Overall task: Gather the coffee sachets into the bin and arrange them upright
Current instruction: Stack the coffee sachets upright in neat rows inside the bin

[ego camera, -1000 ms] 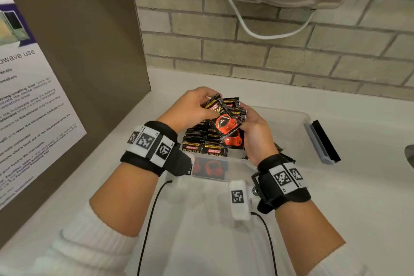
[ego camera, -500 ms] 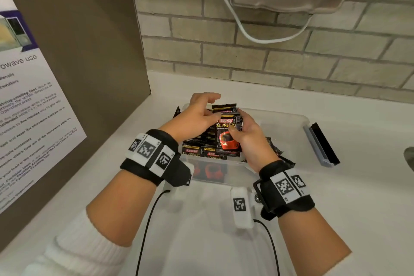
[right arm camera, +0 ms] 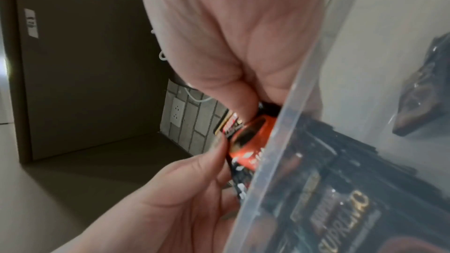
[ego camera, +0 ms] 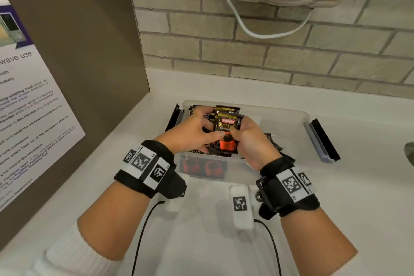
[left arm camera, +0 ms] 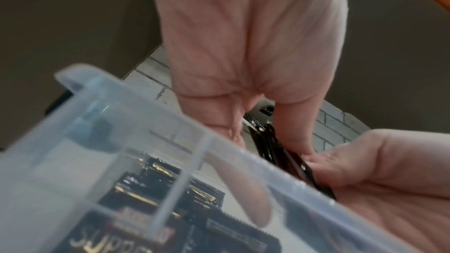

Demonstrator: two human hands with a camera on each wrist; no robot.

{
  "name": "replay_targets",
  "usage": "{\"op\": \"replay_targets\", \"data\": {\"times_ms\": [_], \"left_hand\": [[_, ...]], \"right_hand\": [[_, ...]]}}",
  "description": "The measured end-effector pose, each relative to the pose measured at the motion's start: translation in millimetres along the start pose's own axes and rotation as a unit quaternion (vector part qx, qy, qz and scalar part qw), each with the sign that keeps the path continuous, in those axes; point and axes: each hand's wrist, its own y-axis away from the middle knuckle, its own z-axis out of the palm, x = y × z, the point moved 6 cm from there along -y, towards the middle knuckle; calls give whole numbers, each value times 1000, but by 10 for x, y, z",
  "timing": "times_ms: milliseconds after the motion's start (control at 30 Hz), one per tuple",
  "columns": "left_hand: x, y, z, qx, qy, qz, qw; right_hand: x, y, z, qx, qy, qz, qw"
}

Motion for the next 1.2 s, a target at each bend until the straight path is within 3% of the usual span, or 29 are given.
{"op": "replay_targets", "data": {"times_ms": [67,167,233,333,400,500,700,833,933,1033,1200], "left_hand": [[4,-9,41,-17,62,-16,998],[59,-32,121,-45,129,-17,990],[74,-68,94,-6,157,-11,988],[29,-112,19,39,109,0,993],[-2,-116,-8,48,77,-2,996],[-2,-111,11,43,61,-6,997],[-10,-94,-44,73,49,26,996],[1,-95,-80,80,15,42,996],[-68,-106,-88,66,-1,31,997],[-115,-106,-99,61,-26,28,997],[-103,-82,-113,65,-29,53,996]], "right_hand": [[-101,-3,-51,47,-48,-36,997],[-231,8,7,52,-74,-77,993],[-257,-2,66,47,-61,-79,994],[-330,-12,52,50,-13,-113,992],[-434,7,40,41,45,-183,981],[-537,9,112,15,242,-250,937],[-649,6,91,14,316,-258,913],[-690,-1,92,-15,367,-217,904],[-693,2,84,-44,322,-182,928],[-728,-8,-9,-12,237,-168,957],[-725,-15,-37,-56,216,-154,962]]}}
